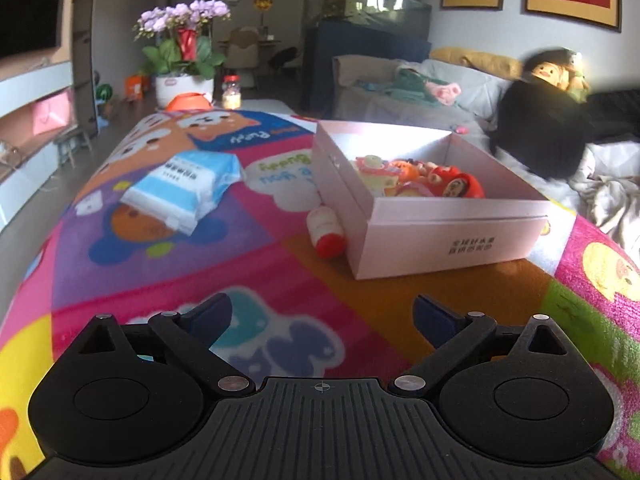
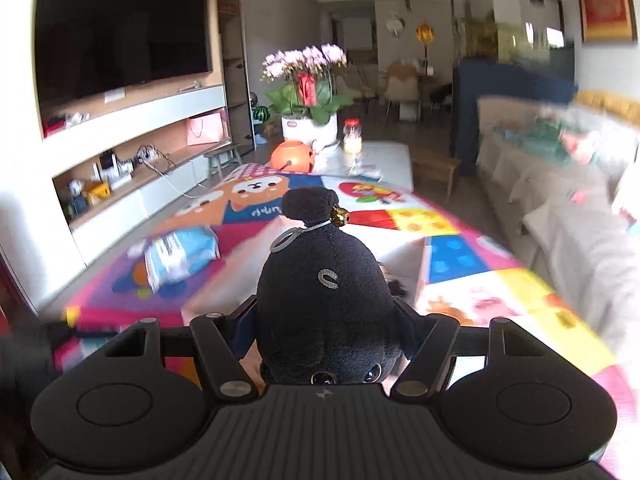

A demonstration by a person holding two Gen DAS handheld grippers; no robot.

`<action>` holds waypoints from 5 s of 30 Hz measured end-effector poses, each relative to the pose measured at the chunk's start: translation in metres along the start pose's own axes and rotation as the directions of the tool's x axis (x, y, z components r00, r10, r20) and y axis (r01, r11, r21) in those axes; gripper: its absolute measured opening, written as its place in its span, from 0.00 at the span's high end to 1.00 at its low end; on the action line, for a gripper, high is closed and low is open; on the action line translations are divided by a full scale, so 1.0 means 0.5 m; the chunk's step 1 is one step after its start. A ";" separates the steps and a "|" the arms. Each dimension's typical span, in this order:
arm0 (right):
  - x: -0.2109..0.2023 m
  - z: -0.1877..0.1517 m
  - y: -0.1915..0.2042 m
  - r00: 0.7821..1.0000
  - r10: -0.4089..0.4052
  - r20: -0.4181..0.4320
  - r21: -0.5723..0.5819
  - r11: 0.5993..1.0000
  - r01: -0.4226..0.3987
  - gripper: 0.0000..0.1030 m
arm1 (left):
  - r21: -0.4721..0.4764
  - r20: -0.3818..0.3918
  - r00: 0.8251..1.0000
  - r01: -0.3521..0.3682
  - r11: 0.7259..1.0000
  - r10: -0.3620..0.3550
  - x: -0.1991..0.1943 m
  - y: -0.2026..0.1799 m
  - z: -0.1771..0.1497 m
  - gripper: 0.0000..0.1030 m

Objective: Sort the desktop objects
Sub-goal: 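Lower the black cat plush into the white box and open the right gripper, then grasp the blue wet-wipes pack on the mat with the left gripper, then reach the white yogurt bottle with the right gripper while the left carries the wipes pack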

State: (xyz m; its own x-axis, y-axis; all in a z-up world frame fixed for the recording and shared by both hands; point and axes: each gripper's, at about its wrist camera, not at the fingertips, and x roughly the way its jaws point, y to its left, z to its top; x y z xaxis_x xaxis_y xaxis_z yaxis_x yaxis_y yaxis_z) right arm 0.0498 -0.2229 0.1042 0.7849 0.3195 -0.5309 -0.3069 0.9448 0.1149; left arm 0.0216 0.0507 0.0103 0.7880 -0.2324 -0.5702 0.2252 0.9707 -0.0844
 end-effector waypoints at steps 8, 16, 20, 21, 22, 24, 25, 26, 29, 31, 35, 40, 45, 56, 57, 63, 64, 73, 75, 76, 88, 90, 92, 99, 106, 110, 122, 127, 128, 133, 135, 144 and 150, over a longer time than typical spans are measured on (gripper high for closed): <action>0.157 0.037 -0.008 0.992 0.098 -0.075 0.290 0.954 -0.072 0.24 | -0.050 0.021 0.999 0.031 0.998 -0.030 -0.002 -0.004 -0.005 0.02; 0.159 0.024 0.033 0.988 -0.152 -0.023 0.081 0.985 0.154 0.21 | -0.114 0.032 0.997 0.067 0.991 -0.064 -0.003 0.013 -0.005 0.01; 0.180 0.022 0.034 0.980 -0.185 -0.068 0.004 0.983 0.185 0.48 | -0.123 0.037 0.997 0.068 0.990 -0.064 -0.005 0.015 -0.006 0.01; 0.190 0.021 0.032 0.979 -0.178 -0.099 0.004 0.984 0.179 0.50 | -0.125 0.038 0.997 0.068 0.990 -0.064 -0.004 0.016 -0.006 0.01; 0.191 0.017 0.033 0.980 -0.173 -0.100 0.008 0.985 0.175 0.50 | -0.127 0.039 0.997 0.067 0.990 -0.063 -0.005 0.016 -0.006 0.01; 0.187 0.013 0.043 0.979 -0.187 -0.085 -0.029 0.982 0.185 0.50 | -0.129 0.039 0.997 0.067 0.989 -0.062 -0.004 0.017 -0.006 0.01; 0.181 0.015 0.049 0.978 -0.190 -0.082 -0.039 0.982 0.187 0.50 | -0.130 0.037 0.997 0.067 0.989 -0.063 -0.004 0.017 -0.006 0.01; 0.174 0.018 0.056 0.979 -0.187 -0.076 -0.044 0.982 0.184 0.50 | -0.133 0.035 0.997 0.066 0.989 -0.061 -0.004 0.017 -0.006 0.01; 0.149 0.032 0.094 0.990 -0.135 -0.040 -0.089 0.987 0.131 0.50 | -0.140 0.033 0.998 0.061 0.988 -0.057 -0.003 0.020 -0.006 0.01; 0.145 0.049 0.133 0.997 -0.061 -0.043 -0.132 0.990 0.054 0.50 | -0.144 0.032 0.998 0.057 0.988 -0.053 -0.003 0.021 -0.006 0.01; 0.218 0.091 0.215 0.964 0.107 -0.243 -0.140 0.980 -0.144 0.78 | -0.144 0.041 0.998 0.051 0.988 -0.045 -0.007 0.020 -0.008 0.01; 0.350 0.090 0.313 0.932 -0.058 -0.359 -0.353 0.932 -0.078 0.79 | -0.148 0.074 0.996 0.056 0.987 -0.046 -0.017 0.022 -0.012 0.01; 0.407 0.056 0.349 0.867 -0.144 -0.478 -0.423 0.902 -0.084 0.82 | -0.159 0.100 0.993 0.079 0.984 -0.063 -0.024 0.027 -0.012 0.01; 0.222 0.045 0.330 0.829 0.002 -0.559 -0.312 0.926 -0.212 0.80 | -0.145 0.112 0.988 0.120 0.982 -0.104 -0.026 0.028 -0.013 0.00; 0.198 0.050 0.309 0.856 0.009 -0.518 -0.296 0.936 -0.188 0.79 | -0.148 0.110 0.988 0.120 0.982 -0.105 -0.025 0.028 -0.012 0.00; 0.061 0.024 0.191 0.971 -0.085 -0.222 -0.249 0.968 0.028 0.35 | -0.168 0.087 0.992 0.108 0.980 -0.094 -0.019 0.032 -0.011 0.00; 0.044 0.006 0.175 0.976 -0.107 -0.189 -0.242 0.969 0.060 0.33 | -0.174 0.081 0.993 0.101 0.979 -0.088 -0.017 0.033 -0.011 0.00; 0.017 -0.164 0.082 0.980 -0.159 -0.122 -0.093 0.985 0.148 0.02 | -0.211 0.009 0.998 0.058 0.976 -0.058 -0.002 0.038 -0.005 0.00; 0.027 -0.177 0.071 0.982 -0.146 -0.122 -0.074 0.988 0.137 0.00 | -0.212 -0.010 0.999 0.039 0.976 -0.042 0.004 0.043 0.002 0.00; 0.028 -0.180 0.062 0.983 -0.133 -0.124 -0.051 0.991 0.127 0.00 | -0.193 -0.018 1.000 0.020 0.981 -0.024 0.008 0.046 0.011 0.00; 0.051 -0.218 0.037 0.986 -0.061 -0.153 0.067 0.995 0.071 0.00 | 0.175 0.022 0.963 -0.268 0.947 0.268 0.181 0.087 0.184 0.00; 0.051 -0.219 0.036 0.987 -0.058 -0.150 0.070 0.995 0.069 0.00 | 0.197 0.003 0.955 -0.291 0.936 0.296 0.216 0.093 0.187 0.00; 0.054 -0.219 0.041 0.986 -0.067 -0.152 0.060 0.995 0.077 0.00 | 0.206 -0.003 0.949 -0.307 0.929 0.315 0.234 0.097 0.187 0.05; 0.069 -0.217 0.065 0.976 -0.125 -0.180 -0.018 0.992 0.123 0.00 | 0.229 -0.009 0.945 -0.316 0.921 0.327 0.198 0.106 0.160 0.39; 0.069 -0.218 0.064 0.976 -0.124 -0.180 -0.018 0.992 0.123 0.00 | 0.241 -0.035 0.991 -0.117 0.963 0.129 0.013 0.043 0.051 0.40; 0.069 -0.218 0.063 0.977 -0.121 -0.178 -0.014 0.993 0.120 0.00 | 0.273 -0.046 0.999 0.006 0.962 0.007 -0.078 0.004 -0.015 0.36; 0.051 -0.191 0.215 0.979 0.102 -0.176 -0.175 0.976 -0.133 0.15 | 0.160 0.044 0.943 -0.334 0.929 0.331 -0.090 0.096 -0.019 0.09; 0.059 -0.202 0.245 0.975 0.119 -0.189 -0.222 0.962 -0.160 0.23 | 0.094 0.029 0.968 -0.250 0.964 0.249 -0.101 0.108 -0.023 0.06; 0.061 -0.204 0.251 0.975 0.118 -0.187 -0.237 0.958 -0.161 0.23 | 0.094 0.026 0.967 -0.253 0.963 0.252 -0.101 0.109 -0.026 0.06; 0.066 -0.204 0.254 0.969 0.138 -0.205 -0.274 0.942 -0.192 0.40 | 0.017 0.016 0.969 -0.246 0.969 0.245 -0.114 0.121 -0.025 0.06; 0.066 -0.204 0.250 0.965 0.143 -0.221 -0.275 0.940 -0.202 0.55 | -0.008 0.022 0.970 -0.241 0.971 0.241 -0.124 0.125 -0.024 0.06; 0.050 -0.210 0.151 0.986 -0.005 -0.168 -0.173 0.985 -0.025 0.54 | -0.027 0.013 0.994 -0.105 0.994 0.105 -0.150 0.067 -0.004 0.03; 0.022 -0.227 0.071 0.983 -0.122 -0.137 -0.094 0.990 0.109 0.54 | 0.009 -0.080 0.994 -0.080 0.997 0.080 -0.103 0.017 -0.010 0.02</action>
State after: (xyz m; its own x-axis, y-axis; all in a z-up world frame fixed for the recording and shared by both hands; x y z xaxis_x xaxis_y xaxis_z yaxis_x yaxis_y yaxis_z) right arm -0.0132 -0.1941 0.0072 0.7352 0.1891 -0.6509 -0.2685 0.9630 -0.0236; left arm -0.0197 0.0710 0.0349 0.7554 -0.1481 -0.6383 0.1669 0.9855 -0.0313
